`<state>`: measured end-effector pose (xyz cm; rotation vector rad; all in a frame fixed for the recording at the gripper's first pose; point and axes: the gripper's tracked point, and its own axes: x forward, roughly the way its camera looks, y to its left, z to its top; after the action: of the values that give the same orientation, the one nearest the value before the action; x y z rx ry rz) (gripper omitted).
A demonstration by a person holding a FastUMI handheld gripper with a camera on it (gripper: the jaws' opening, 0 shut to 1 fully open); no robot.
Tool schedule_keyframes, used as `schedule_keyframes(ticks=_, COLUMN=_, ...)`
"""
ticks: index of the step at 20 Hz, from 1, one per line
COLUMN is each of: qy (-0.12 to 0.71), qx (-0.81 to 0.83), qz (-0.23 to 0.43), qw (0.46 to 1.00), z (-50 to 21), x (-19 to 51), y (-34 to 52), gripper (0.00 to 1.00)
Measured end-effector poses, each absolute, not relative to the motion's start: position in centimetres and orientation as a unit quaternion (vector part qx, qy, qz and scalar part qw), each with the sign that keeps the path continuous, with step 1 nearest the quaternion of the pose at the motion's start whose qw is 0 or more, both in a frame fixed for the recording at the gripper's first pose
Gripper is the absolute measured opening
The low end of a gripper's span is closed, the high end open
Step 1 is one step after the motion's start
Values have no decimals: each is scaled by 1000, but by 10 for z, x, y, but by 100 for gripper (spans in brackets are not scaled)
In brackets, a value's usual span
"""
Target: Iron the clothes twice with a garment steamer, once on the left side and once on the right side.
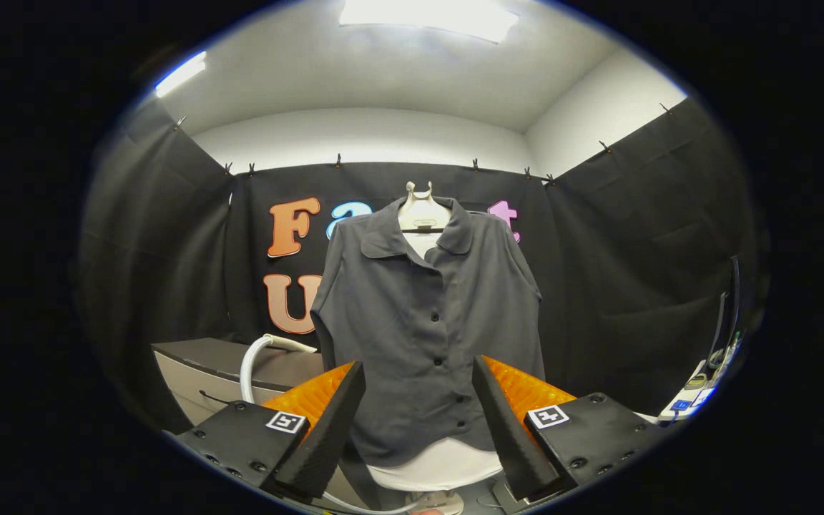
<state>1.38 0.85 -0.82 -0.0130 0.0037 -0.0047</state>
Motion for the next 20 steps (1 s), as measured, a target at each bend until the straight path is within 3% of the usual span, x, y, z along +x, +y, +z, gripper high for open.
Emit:
schedule_keyframes(ticks=13, qy=8, qx=-2, qz=51, qw=999, z=-4, x=48, y=68, gripper=97)
schedule_keyframes(ticks=20, qy=34, qx=-2, qz=130, qw=991, z=38, x=135, y=180, gripper=97)
